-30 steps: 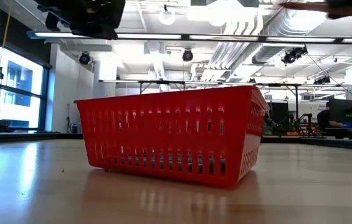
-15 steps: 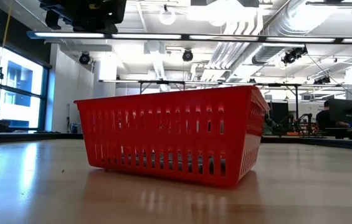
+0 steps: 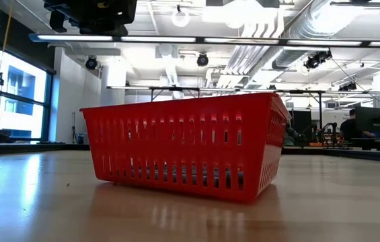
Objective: Sort crayons
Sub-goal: Put the orange crayon into the yellow bin
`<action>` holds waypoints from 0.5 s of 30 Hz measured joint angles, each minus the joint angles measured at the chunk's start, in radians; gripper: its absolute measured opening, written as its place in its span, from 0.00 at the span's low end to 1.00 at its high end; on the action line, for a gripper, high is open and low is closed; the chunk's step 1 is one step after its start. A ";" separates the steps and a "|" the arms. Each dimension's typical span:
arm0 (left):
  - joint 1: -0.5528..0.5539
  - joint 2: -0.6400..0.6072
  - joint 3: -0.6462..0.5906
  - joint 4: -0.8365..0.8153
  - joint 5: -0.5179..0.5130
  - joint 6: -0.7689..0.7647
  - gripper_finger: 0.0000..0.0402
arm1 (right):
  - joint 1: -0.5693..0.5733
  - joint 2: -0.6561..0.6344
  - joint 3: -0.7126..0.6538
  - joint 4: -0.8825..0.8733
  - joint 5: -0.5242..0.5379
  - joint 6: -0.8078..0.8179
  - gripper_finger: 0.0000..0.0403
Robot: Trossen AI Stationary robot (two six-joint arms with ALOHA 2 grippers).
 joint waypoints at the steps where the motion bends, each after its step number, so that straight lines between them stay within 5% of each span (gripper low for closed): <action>1: 0.000 0.000 0.000 0.000 0.000 0.000 0.15 | 0.000 0.000 0.000 -0.019 -0.003 0.000 0.00; 15: 0.000 0.000 0.000 0.000 0.000 0.000 0.15 | 0.000 0.000 0.000 -0.142 -0.179 0.001 0.00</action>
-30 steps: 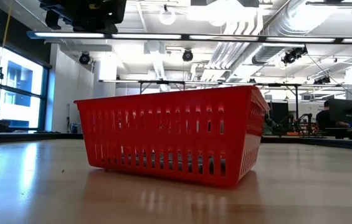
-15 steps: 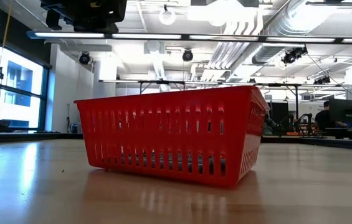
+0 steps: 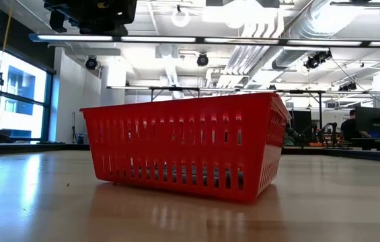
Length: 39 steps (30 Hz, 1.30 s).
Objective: Sort crayons
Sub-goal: Put the orange crayon into the yellow bin, then put the gray crayon into the orange bin
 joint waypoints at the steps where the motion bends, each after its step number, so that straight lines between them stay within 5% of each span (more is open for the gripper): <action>1: 0.000 0.000 0.000 0.000 0.000 0.000 0.15 | 0.000 0.000 0.000 -0.004 0.000 -0.001 0.00; 15: 0.000 0.000 0.000 0.000 0.000 0.000 0.15 | 0.000 0.000 0.000 -0.038 0.001 0.069 0.02; 26: 0.000 0.000 0.000 0.001 0.000 0.002 0.15 | -0.001 0.000 0.000 -0.098 0.004 0.225 0.28; 31: 0.000 0.000 0.000 0.001 0.004 0.009 0.15 | -0.016 0.000 0.000 -0.122 0.042 0.223 0.32; 39: 0.000 0.000 0.000 0.003 0.170 0.118 0.15 | -0.137 -0.035 0.000 -0.191 0.089 0.151 0.29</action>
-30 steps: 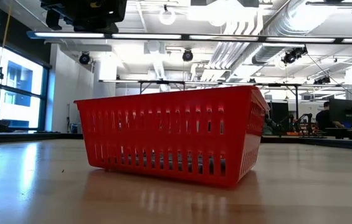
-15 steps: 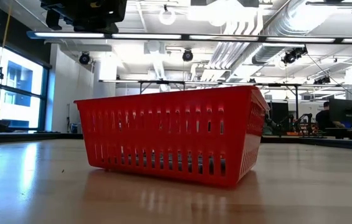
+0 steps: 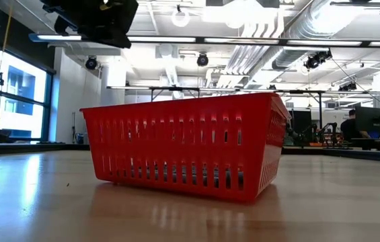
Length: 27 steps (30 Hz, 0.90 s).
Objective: Sort crayons
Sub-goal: Put the gray crayon into the orange bin
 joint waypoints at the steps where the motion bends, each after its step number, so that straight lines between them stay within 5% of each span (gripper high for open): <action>1: 0.000 0.000 0.000 0.000 0.015 0.012 0.15 | -0.025 -0.012 0.000 -0.001 0.000 -0.036 0.29; 12: 0.000 0.000 0.000 0.000 0.032 0.048 0.15 | -0.421 -0.107 0.000 0.021 -0.169 -0.488 0.29; 27: 0.000 0.000 0.000 -0.004 0.122 0.093 0.15 | -0.887 -0.047 0.001 0.437 -0.490 -1.129 0.29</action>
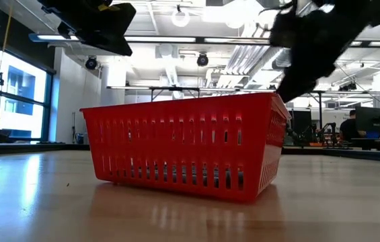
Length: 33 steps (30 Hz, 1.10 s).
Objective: Sort crayons
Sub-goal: Put the gray crayon into the orange bin
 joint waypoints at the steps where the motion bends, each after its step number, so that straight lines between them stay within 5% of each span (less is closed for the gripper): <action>1: 0.000 0.000 0.000 -0.001 0.015 0.000 0.15 | -0.019 0.019 0.000 0.024 -0.029 -0.018 0.29; 12: 0.000 0.000 0.000 -0.002 0.042 0.027 0.15 | -0.168 0.246 0.000 0.240 -0.223 -0.157 0.29; 22: 0.000 0.000 0.000 -0.002 0.070 0.034 0.15 | -0.186 0.427 0.077 0.290 -0.348 -0.190 0.29; 33: 0.000 0.000 0.000 0.000 0.131 0.060 0.15 | -0.186 0.511 0.163 0.263 -0.360 -0.291 0.29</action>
